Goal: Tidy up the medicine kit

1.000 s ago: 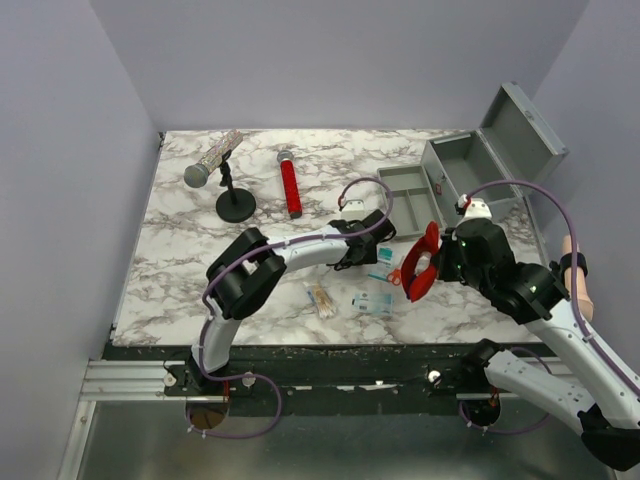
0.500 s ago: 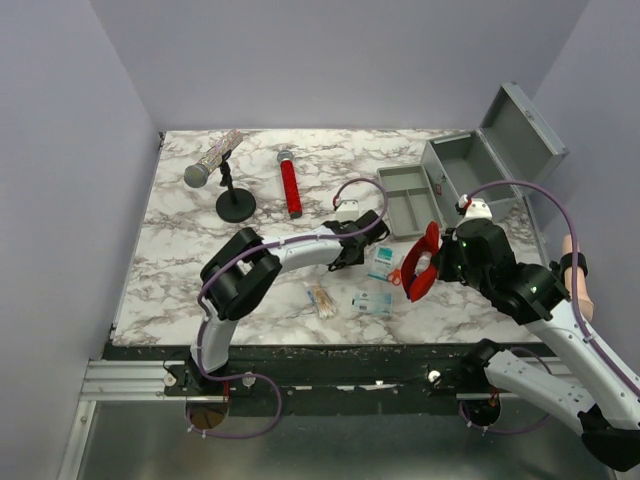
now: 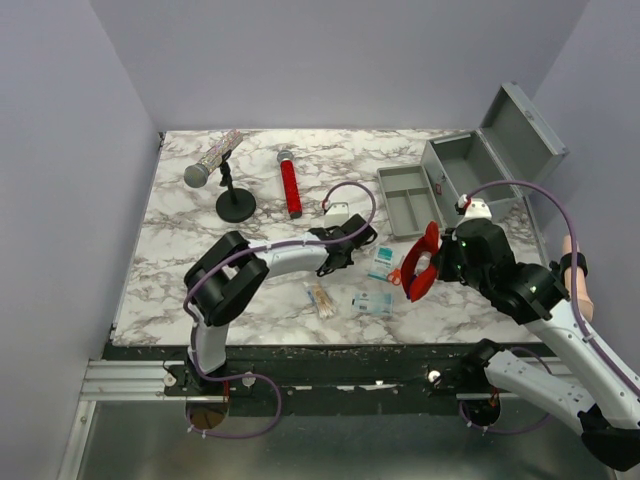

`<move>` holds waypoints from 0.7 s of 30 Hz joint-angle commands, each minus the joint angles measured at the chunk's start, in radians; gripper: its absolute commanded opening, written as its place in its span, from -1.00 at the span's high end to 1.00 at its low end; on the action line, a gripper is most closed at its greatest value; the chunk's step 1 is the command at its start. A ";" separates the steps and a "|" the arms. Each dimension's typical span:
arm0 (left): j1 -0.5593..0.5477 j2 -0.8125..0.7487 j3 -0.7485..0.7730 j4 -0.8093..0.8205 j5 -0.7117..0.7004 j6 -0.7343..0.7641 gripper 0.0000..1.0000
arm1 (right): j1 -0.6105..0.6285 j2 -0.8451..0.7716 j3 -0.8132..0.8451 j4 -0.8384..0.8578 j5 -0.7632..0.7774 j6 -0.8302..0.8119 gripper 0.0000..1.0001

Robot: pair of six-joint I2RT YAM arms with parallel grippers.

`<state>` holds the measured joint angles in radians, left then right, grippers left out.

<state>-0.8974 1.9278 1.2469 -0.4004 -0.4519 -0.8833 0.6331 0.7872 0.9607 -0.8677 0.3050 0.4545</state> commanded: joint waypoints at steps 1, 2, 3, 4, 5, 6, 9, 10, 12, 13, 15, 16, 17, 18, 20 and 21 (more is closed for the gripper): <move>0.011 -0.039 -0.063 0.000 0.039 0.018 1.00 | -0.004 0.000 0.001 0.018 -0.009 -0.002 0.99; 0.011 -0.052 -0.073 0.009 0.039 0.020 1.00 | -0.004 0.003 0.006 0.016 -0.012 -0.002 0.99; 0.011 -0.071 -0.086 0.021 0.036 0.021 1.00 | -0.004 0.003 0.007 0.016 -0.014 -0.002 0.99; 0.011 -0.088 -0.102 0.028 0.035 0.021 1.00 | -0.004 0.004 0.010 0.013 -0.020 -0.004 0.99; 0.011 -0.117 -0.119 0.031 0.033 0.021 1.00 | -0.004 0.004 0.012 0.013 -0.023 -0.002 0.99; 0.011 -0.153 -0.136 0.032 0.029 0.020 1.00 | -0.004 0.004 0.015 0.013 -0.026 -0.002 0.99; 0.005 -0.291 -0.219 0.041 0.018 0.026 1.00 | -0.004 0.018 0.023 0.015 -0.036 -0.004 0.99; 0.002 -0.350 -0.246 0.051 0.024 0.036 1.00 | -0.004 0.027 0.027 0.016 -0.043 -0.004 0.99; -0.008 -0.462 -0.300 0.101 0.077 0.078 1.00 | -0.004 0.043 0.033 0.027 -0.055 0.000 0.99; -0.012 -0.521 -0.334 0.157 0.122 0.098 1.00 | -0.004 0.052 0.035 0.035 -0.061 0.001 0.99; -0.026 -0.616 -0.384 0.266 0.220 0.127 1.00 | -0.006 0.070 0.044 0.050 -0.073 0.001 0.99; -0.040 -0.653 -0.400 0.325 0.258 0.144 1.00 | -0.006 0.082 0.053 0.053 -0.081 0.004 0.99; -0.052 -0.677 -0.406 0.375 0.297 0.153 1.00 | -0.006 0.093 0.061 0.056 -0.087 0.004 0.99; -0.061 -0.696 -0.406 0.394 0.332 0.165 1.00 | -0.006 0.104 0.070 0.058 -0.090 0.007 0.99; -0.081 -0.714 -0.400 0.472 0.407 0.184 1.00 | -0.006 0.124 0.088 0.061 -0.098 0.009 0.99; -0.089 -0.717 -0.399 0.498 0.438 0.194 1.00 | -0.006 0.132 0.099 0.059 -0.102 0.010 0.99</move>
<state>-0.9470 1.2385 0.8577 -0.1265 -0.2314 -0.7647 0.6331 0.8997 0.9989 -0.8467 0.2424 0.4561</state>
